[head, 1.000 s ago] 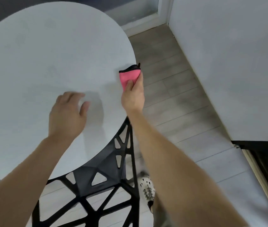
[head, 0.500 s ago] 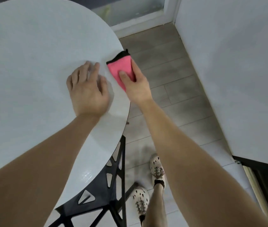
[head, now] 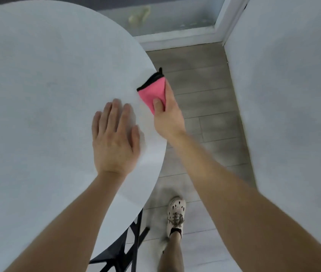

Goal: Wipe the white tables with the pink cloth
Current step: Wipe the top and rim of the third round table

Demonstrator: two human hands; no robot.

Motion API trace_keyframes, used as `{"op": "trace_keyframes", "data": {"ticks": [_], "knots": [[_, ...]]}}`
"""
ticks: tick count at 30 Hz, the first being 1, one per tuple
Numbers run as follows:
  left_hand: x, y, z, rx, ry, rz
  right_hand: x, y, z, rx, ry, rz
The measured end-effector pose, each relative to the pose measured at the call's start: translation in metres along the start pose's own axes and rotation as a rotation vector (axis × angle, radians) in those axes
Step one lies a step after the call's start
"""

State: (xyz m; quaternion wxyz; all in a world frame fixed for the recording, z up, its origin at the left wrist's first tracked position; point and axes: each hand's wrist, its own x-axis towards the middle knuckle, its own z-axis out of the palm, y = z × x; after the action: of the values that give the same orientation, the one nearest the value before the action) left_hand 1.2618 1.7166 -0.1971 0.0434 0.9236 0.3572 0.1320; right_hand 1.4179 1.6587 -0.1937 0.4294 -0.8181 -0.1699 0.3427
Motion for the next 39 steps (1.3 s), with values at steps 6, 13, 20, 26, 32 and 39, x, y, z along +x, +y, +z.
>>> {"op": "trace_keyframes", "data": {"ticks": [6,13,20,26,32,39], "knots": [[0.0,0.0,0.0,0.001,-0.016,-0.007,0.007,-0.001,0.002,-0.008,0.042,0.008],[0.001,0.001,0.001,-0.015,-0.035,-0.012,-0.043,0.02,-0.011,-0.062,-0.092,0.039],[0.002,0.002,-0.001,-0.026,-0.023,-0.001,0.13,-0.061,0.006,-0.128,-0.191,-0.148],[0.0,0.009,-0.007,0.074,-0.114,-0.021,0.034,-0.003,-0.025,-0.014,-0.201,-0.191],[0.075,0.014,-0.007,0.074,0.108,-0.305,0.079,-0.016,-0.024,0.007,-0.399,-0.266],[0.218,-0.049,0.042,0.115,0.194,-0.839,0.184,-0.083,0.002,-0.024,-0.585,-0.346]]}}
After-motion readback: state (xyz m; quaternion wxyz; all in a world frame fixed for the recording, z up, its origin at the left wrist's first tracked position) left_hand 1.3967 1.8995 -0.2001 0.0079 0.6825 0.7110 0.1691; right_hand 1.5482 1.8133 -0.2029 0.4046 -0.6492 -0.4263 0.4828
